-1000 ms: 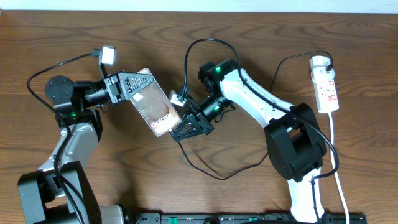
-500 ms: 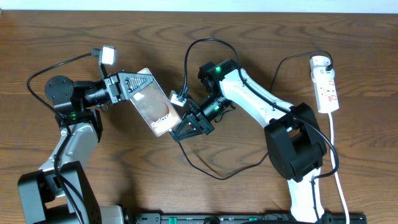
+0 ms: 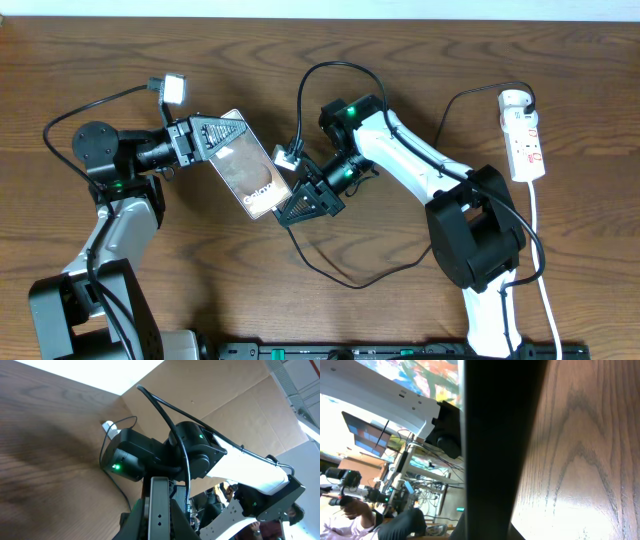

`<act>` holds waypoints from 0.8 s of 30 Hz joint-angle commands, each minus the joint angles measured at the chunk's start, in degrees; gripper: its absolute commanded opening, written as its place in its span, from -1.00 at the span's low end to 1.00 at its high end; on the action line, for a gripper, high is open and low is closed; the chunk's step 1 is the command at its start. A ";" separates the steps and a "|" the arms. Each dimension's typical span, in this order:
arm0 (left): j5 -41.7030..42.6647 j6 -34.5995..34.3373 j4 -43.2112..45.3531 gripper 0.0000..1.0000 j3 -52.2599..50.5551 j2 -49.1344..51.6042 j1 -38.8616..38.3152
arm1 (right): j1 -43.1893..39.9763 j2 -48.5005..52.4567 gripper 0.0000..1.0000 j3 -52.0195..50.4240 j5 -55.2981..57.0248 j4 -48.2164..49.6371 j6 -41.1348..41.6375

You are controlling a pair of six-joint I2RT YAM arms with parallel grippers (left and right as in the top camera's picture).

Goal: Plug charger to phone and switch on socket

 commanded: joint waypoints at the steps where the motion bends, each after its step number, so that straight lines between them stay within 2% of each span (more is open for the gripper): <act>1: 0.28 0.79 0.37 -0.85 0.50 -0.44 -0.22 | -0.52 0.46 -0.98 1.18 -3.41 0.02 0.00; 24: 0.28 2.93 0.33 -0.86 0.50 -0.44 -0.24 | -0.52 0.46 -0.98 1.18 -4.00 -0.46 -0.04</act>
